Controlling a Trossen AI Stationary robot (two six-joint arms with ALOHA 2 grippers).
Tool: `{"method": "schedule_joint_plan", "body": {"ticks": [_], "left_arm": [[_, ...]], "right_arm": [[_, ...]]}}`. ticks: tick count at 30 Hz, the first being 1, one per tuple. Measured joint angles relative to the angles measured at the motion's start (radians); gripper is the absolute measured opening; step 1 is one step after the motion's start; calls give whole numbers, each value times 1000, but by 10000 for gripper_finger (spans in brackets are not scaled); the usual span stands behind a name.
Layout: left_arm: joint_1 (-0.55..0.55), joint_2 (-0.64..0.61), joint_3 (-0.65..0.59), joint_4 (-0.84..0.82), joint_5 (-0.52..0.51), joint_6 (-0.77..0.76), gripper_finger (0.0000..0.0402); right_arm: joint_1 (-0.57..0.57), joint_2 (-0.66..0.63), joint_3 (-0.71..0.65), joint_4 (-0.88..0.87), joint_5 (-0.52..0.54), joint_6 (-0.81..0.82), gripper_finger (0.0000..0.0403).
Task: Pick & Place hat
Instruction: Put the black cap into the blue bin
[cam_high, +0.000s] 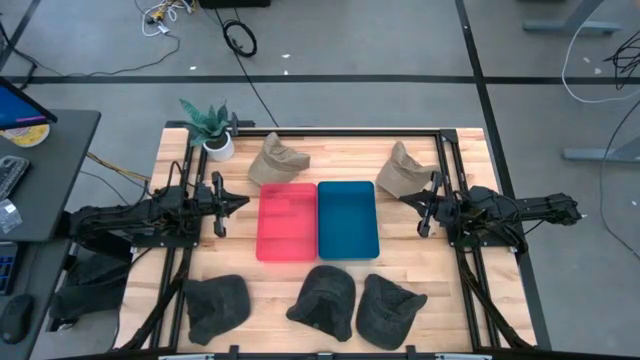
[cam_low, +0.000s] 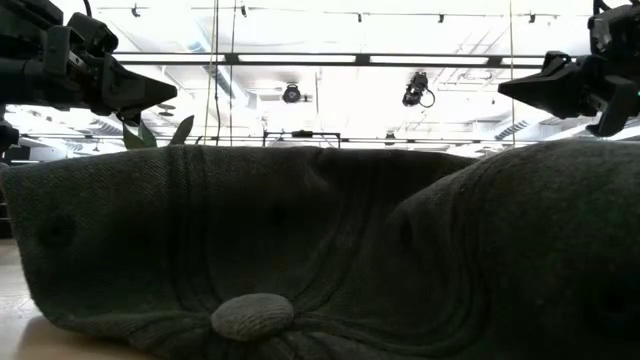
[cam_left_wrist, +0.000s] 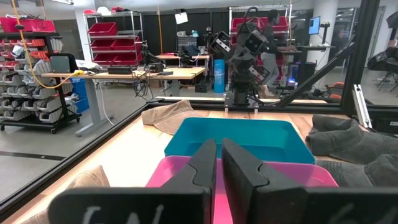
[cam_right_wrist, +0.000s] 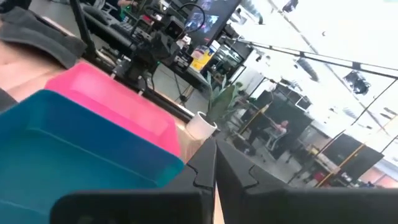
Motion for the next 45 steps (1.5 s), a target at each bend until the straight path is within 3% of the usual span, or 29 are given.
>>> {"method": "schedule_joint_plan", "body": {"ticks": [7,10,13,18,23,27,31,35,39,45], "left_arm": [[0,0,0,0,0,0,28],[0,0,0,0,0,0,28],[0,0,0,0,0,0,28],[0,0,0,0,0,0,28],[0,0,0,0,0,0,28],[0,0,0,0,0,0,28],[0,0,0,0,0,0,28],[0,0,0,0,0,0,28],[0,0,0,0,0,0,28],[0,0,0,0,0,0,28]], "right_arm": [[0,0,0,29,-42,27,13],[0,0,-1,224,-168,46,13],[1,-1,-1,505,-297,187,13],[0,-1,0,765,-281,344,13],[0,-1,1,892,-281,415,13],[0,0,104,739,-193,416,13],[0,36,404,228,-76,427,13],[0,141,672,-143,-100,567,13],[0,212,800,-172,-107,706,13],[0,251,855,-75,-108,709,13]]}}
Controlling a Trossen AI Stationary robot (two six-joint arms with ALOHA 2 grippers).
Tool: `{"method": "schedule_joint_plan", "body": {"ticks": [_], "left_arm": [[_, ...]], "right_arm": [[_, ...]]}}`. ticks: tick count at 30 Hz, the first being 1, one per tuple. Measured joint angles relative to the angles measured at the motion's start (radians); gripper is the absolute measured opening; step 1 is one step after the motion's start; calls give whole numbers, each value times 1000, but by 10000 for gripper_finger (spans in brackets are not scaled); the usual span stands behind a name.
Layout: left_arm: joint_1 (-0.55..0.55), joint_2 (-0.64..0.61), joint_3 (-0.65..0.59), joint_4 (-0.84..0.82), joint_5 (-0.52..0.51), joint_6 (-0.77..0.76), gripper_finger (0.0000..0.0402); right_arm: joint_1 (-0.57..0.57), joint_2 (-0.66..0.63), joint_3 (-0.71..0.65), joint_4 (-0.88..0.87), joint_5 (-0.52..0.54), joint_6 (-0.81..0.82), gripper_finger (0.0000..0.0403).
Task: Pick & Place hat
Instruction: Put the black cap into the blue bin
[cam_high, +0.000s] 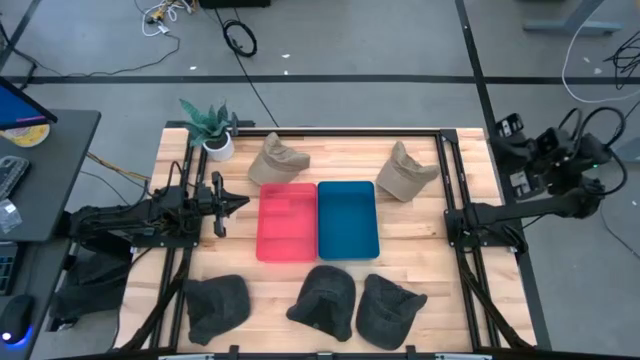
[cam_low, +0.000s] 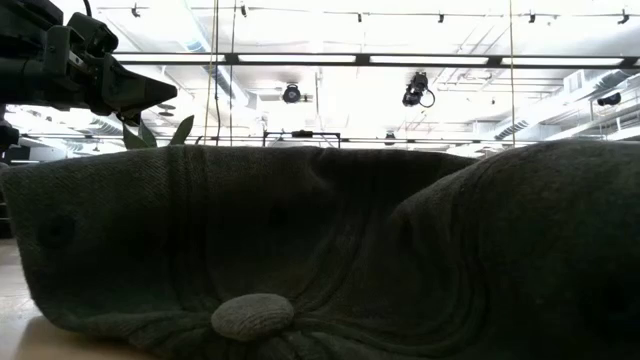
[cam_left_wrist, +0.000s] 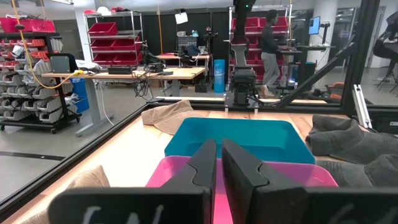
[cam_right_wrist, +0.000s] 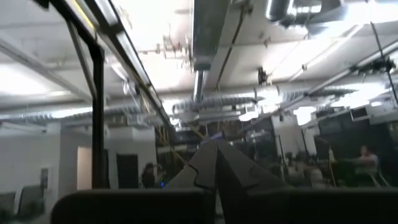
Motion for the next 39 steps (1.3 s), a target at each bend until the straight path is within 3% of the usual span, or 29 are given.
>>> {"method": "schedule_joint_plan", "body": {"ticks": [4,12,22,29,39], "left_arm": [[0,0,0,0,0,0,28],[0,0,0,0,0,0,28],[0,0,0,0,0,0,28],[0,0,0,0,0,0,28],[0,0,0,0,0,0,28]], "right_arm": [[0,0,0,48,0,16,13],[0,13,0,32,0,208,13],[0,19,0,-76,0,214,13],[0,18,0,-60,0,287,13],[0,48,0,-40,-27,272,13]]}}
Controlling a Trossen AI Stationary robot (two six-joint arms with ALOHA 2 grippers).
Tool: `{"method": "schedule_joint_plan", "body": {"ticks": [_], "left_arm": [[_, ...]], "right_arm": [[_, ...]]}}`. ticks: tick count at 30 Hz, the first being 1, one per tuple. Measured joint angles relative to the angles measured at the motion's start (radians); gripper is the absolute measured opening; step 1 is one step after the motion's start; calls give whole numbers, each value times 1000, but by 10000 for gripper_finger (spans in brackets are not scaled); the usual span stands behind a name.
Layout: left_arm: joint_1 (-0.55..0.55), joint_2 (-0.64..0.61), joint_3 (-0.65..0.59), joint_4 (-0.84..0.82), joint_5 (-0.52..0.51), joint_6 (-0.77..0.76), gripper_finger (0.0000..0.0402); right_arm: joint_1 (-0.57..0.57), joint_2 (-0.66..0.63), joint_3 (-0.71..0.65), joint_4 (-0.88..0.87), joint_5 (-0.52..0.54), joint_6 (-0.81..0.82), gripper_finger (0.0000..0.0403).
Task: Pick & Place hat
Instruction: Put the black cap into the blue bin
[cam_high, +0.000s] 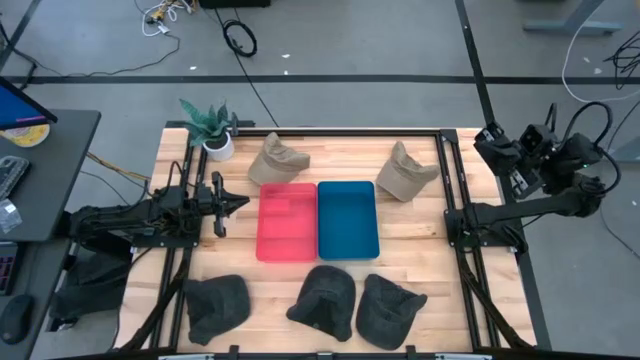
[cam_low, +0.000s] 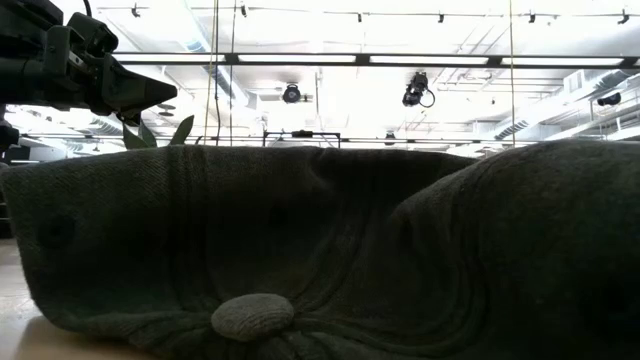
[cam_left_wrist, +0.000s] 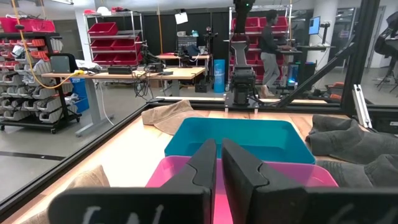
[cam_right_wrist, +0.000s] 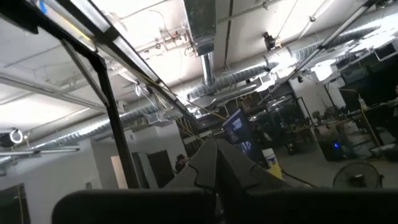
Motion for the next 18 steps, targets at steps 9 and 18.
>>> {"method": "schedule_joint_plan", "body": {"ticks": [9,18], "left_arm": [[0,0,0,0,0,0,28],[0,0,0,0,0,0,28]], "right_arm": [[0,75,113,-144,-103,-41,13],[0,203,234,-361,-113,8,13]]}}
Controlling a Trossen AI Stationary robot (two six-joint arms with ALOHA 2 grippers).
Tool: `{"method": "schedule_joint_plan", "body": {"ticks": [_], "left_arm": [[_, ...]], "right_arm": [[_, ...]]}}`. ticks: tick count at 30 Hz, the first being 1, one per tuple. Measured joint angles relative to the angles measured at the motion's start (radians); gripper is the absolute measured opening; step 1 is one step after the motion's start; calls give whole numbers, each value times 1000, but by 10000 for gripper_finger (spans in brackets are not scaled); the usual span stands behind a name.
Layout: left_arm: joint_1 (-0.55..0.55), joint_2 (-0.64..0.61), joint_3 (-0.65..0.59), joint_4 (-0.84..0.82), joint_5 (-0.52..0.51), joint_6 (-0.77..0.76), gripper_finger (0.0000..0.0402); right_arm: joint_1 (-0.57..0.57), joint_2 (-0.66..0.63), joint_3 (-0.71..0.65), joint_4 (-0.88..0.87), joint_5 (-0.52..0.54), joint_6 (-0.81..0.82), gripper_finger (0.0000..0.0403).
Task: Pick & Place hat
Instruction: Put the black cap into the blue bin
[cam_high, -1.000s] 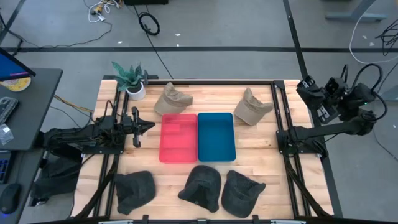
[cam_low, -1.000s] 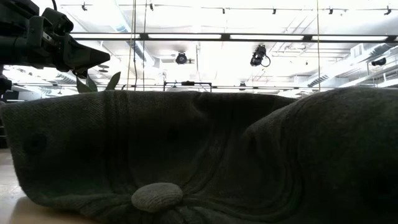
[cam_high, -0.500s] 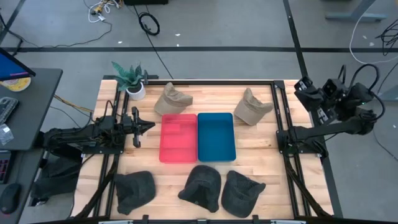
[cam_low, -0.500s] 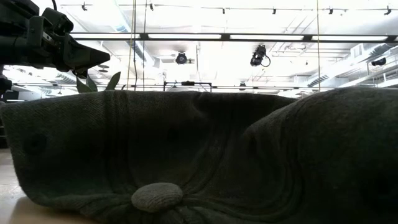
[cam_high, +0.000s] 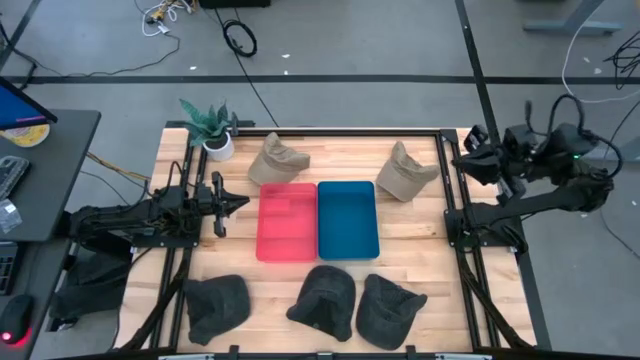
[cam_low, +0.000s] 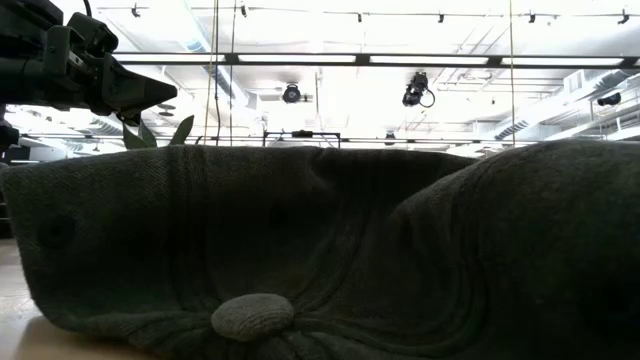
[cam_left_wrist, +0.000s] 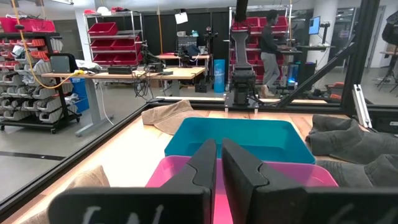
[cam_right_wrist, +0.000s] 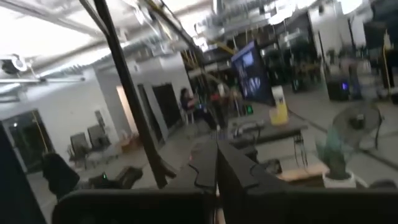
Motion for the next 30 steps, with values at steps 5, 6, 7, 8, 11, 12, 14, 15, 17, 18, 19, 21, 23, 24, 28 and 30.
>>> {"method": "schedule_joint_plan", "body": {"ticks": [5,6,7,8,11,12,14,15,17,18,19,21,23,24,28,30], "left_arm": [[0,0,0,0,0,0,28],[0,0,0,0,0,0,28],[0,0,0,0,0,0,28],[0,0,0,0,0,0,28],[0,0,0,0,0,0,28],[0,0,0,0,0,0,28],[0,0,0,0,0,0,28],[0,0,0,0,0,0,28],[0,0,0,0,0,0,28],[0,0,0,0,0,0,28],[0,0,0,0,0,0,28],[0,0,0,0,0,0,28],[0,0,0,0,0,0,28],[0,0,0,0,0,0,28],[0,0,0,0,0,0,28],[0,0,0,0,0,0,28]], "right_arm": [[0,73,48,-83,-26,15,13],[0,86,57,-92,-35,15,13],[0,98,63,-98,-46,15,13],[0,110,69,-103,-59,14,13],[0,139,80,-103,-107,15,13],[0,149,83,-104,-124,16,13],[0,171,94,-102,-155,22,13],[0,181,99,-102,-164,28,13],[0,200,109,-101,-179,33,13],[0,209,112,-100,-190,33,13],[0,217,114,-101,-200,33,13],[0,231,118,-101,-226,33,13],[0,243,119,-101,-247,32,13],[0,248,117,-102,-251,30,13],[0,272,101,-99,-252,25,13],[0,290,96,-100,-252,35,13]]}}
